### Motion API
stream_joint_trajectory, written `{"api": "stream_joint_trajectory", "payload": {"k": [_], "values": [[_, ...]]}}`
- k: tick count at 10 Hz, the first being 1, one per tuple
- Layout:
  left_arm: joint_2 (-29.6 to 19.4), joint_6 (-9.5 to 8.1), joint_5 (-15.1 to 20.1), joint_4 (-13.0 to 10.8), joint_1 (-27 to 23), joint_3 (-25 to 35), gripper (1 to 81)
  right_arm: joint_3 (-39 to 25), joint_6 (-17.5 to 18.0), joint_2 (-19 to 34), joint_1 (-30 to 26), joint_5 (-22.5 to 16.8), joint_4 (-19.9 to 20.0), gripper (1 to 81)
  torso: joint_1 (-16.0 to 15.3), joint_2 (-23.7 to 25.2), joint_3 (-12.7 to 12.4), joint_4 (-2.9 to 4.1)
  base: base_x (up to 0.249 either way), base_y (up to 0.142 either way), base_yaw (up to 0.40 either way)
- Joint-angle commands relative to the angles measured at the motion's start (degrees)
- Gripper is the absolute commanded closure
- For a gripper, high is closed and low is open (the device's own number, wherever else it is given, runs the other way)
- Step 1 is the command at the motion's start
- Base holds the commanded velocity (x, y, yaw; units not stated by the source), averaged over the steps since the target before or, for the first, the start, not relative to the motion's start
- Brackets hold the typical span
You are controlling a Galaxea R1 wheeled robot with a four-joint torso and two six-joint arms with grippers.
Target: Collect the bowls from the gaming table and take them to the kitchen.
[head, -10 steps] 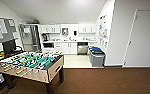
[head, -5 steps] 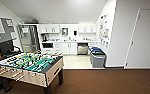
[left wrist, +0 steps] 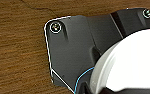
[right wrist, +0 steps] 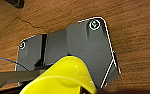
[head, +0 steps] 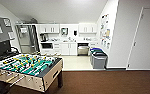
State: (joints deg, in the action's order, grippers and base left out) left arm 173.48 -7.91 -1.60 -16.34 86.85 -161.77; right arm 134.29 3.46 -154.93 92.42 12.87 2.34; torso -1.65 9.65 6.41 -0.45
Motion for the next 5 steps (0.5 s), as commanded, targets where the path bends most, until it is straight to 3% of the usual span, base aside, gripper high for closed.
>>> {"api": "stream_joint_trajectory", "payload": {"k": [1, 5], "values": [[-0.06, 0.09, 2.39, -0.36, -3.21, -0.22, 81.1, -0.18, -0.12, 1.44, -2.80, -2.33, -0.67, 81.1, 0.00, 0.00, 0.00, 0.00, 0.194, 0.000, 0.000], [-0.15, 0.09, 2.39, -0.45, -3.21, 0.22, 81.1, -0.18, -0.12, 1.44, -2.80, -2.33, -0.67, 81.1, 0.00, 0.00, 0.00, 0.00, 0.194, 0.000, 0.000]]}}
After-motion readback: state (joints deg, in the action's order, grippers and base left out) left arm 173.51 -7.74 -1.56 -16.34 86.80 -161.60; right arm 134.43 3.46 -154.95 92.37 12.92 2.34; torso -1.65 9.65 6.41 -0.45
